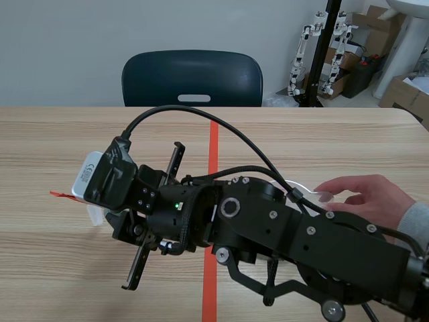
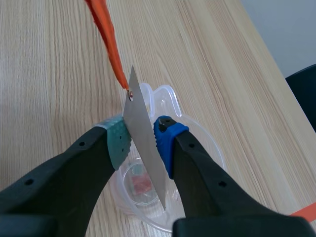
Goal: Do the redox reaction experiment. lift the metal plate out of the left beaker
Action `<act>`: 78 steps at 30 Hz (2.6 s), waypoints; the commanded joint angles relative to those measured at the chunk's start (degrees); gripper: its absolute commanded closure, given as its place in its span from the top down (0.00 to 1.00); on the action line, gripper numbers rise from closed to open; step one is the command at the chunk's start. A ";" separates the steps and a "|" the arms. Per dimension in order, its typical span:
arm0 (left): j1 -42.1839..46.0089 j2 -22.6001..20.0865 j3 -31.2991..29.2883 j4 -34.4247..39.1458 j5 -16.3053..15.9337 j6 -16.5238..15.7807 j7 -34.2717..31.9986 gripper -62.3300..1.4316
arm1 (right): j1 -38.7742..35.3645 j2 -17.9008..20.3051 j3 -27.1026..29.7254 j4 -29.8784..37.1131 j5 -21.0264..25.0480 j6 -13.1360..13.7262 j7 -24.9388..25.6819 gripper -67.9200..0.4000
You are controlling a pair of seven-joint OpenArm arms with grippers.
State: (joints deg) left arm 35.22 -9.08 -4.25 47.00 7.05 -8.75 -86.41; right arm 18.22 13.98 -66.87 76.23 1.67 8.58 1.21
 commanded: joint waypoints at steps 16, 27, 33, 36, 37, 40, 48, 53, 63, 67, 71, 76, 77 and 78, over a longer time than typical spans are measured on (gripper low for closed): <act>0.15 -0.48 -0.22 0.57 -0.39 0.02 -0.96 0.87 | 0.96 -0.33 0.96 0.96 0.35 -2.21 1.68 0.05; 0.15 -0.48 -0.22 0.57 -0.37 0.02 -0.96 0.87 | 0.94 -0.17 1.70 0.96 1.62 -2.12 0.81 0.05; 0.15 -0.48 -0.22 0.57 -0.37 0.02 -0.96 0.87 | 0.83 -0.15 1.70 0.96 -1.55 -2.12 0.57 0.07; 0.15 -0.48 -0.22 0.57 -0.37 0.02 -0.96 0.87 | 0.83 -0.17 1.70 0.96 -1.55 -2.12 0.61 0.22; 0.15 -0.48 -0.22 0.57 -0.37 0.02 -0.96 0.87 | 0.83 -0.17 1.70 0.96 -1.55 -2.12 0.61 0.29; 0.15 -0.48 -0.22 0.57 -0.37 0.02 -0.96 0.87 | 0.83 -0.17 1.66 0.96 -1.88 -1.64 0.61 0.47; 0.15 -0.48 -0.22 0.57 -0.37 0.02 -0.96 0.87 | 0.79 -0.22 1.55 0.96 -2.80 0.46 1.01 0.65; 0.15 -0.48 -0.22 0.57 -0.37 0.02 -0.94 0.87 | 0.74 -0.92 1.55 0.96 -2.80 0.70 1.64 0.65; 0.15 -0.48 -0.22 0.57 -0.37 0.02 -0.76 0.87 | 0.61 -2.45 -0.98 0.96 -2.80 0.39 1.09 0.65; 0.15 -0.48 -0.22 0.57 -0.37 0.02 -0.76 0.87 | 0.48 -2.60 -1.03 0.96 -2.78 -0.22 0.26 0.59; 0.15 -0.48 -0.22 0.57 -0.37 0.02 -0.74 0.87 | 0.50 -2.58 -1.03 0.96 -2.78 -0.22 0.13 0.50; 0.15 -0.48 -0.22 0.57 -0.37 0.02 -0.74 0.87 | 0.50 -2.58 -1.03 0.96 -2.78 -0.22 -0.07 0.35; 0.15 -0.48 -0.22 0.57 -0.37 0.02 -0.74 0.87 | 0.50 -2.58 -1.03 0.96 -2.78 -0.22 -0.26 0.33; 0.15 -0.48 -0.22 0.57 -0.37 0.02 -0.74 0.87 | 0.50 -2.58 -1.03 0.96 -2.78 -0.22 -0.57 0.30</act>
State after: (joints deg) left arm 35.22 -9.08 -4.25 47.00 7.05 -8.75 -86.41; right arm 18.06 11.90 -68.27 76.23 -1.10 8.60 0.45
